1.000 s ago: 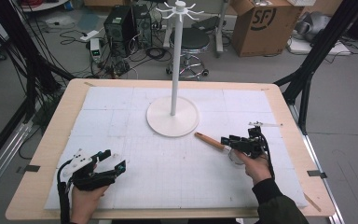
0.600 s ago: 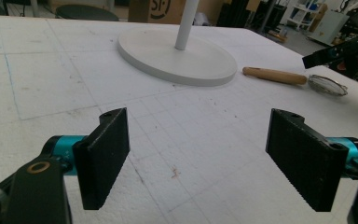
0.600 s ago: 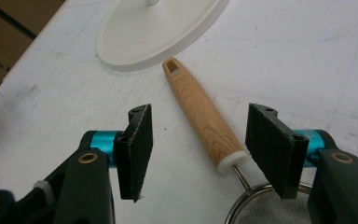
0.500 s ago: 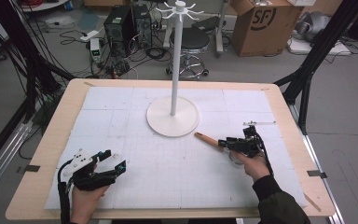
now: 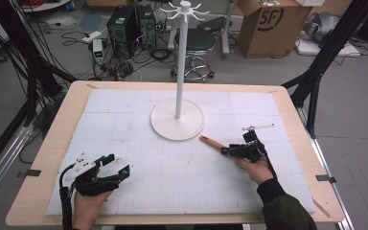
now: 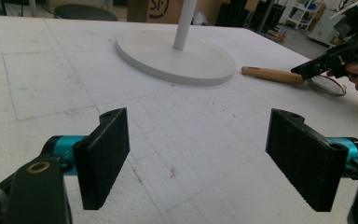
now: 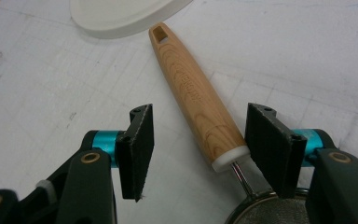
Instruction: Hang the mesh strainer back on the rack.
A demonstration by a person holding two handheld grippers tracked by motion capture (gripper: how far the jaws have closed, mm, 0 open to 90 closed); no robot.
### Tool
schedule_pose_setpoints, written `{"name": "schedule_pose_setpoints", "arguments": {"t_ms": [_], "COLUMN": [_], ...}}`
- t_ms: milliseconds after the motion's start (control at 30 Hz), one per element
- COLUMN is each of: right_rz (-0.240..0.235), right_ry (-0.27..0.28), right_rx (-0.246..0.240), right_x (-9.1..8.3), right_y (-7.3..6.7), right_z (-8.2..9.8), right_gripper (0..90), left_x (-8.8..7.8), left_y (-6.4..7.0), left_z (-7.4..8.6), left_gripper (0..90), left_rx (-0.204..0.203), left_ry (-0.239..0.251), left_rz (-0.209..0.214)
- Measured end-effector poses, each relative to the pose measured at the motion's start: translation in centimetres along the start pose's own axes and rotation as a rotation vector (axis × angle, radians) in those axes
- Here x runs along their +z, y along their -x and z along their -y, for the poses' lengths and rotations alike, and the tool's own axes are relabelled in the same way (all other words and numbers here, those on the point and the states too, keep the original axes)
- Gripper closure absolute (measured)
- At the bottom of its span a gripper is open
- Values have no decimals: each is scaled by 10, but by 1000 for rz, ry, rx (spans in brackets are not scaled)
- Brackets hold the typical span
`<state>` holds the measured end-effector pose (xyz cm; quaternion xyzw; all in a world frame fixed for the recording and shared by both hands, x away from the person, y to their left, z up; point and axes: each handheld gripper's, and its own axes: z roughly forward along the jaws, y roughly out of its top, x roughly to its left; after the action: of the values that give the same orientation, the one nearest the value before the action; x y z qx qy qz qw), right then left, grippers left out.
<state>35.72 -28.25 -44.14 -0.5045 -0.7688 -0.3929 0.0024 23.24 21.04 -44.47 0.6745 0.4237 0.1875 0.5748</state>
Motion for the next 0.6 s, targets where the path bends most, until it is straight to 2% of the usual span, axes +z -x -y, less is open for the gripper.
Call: {"name": "schedule_pose_setpoints", "arguments": {"t_ms": [167, 267, 600], "right_rz": [9, 28, 68], "right_ry": [-18, -37, -58], "right_rx": [-6, -33, -72], "right_x": [1, 3, 4], "right_y": [-3, -6, -12], "right_z": [1, 1, 0], "right_gripper": [430, 440, 479], "left_x": [0, 0, 1], "left_y": [0, 0, 0], "left_z": [0, 0, 0], "left_gripper": [220, 220, 220], "left_rx": [-3, -2, -2], "left_ry": [0, -1, -2], "left_rz": [-1, 1, 2]}}
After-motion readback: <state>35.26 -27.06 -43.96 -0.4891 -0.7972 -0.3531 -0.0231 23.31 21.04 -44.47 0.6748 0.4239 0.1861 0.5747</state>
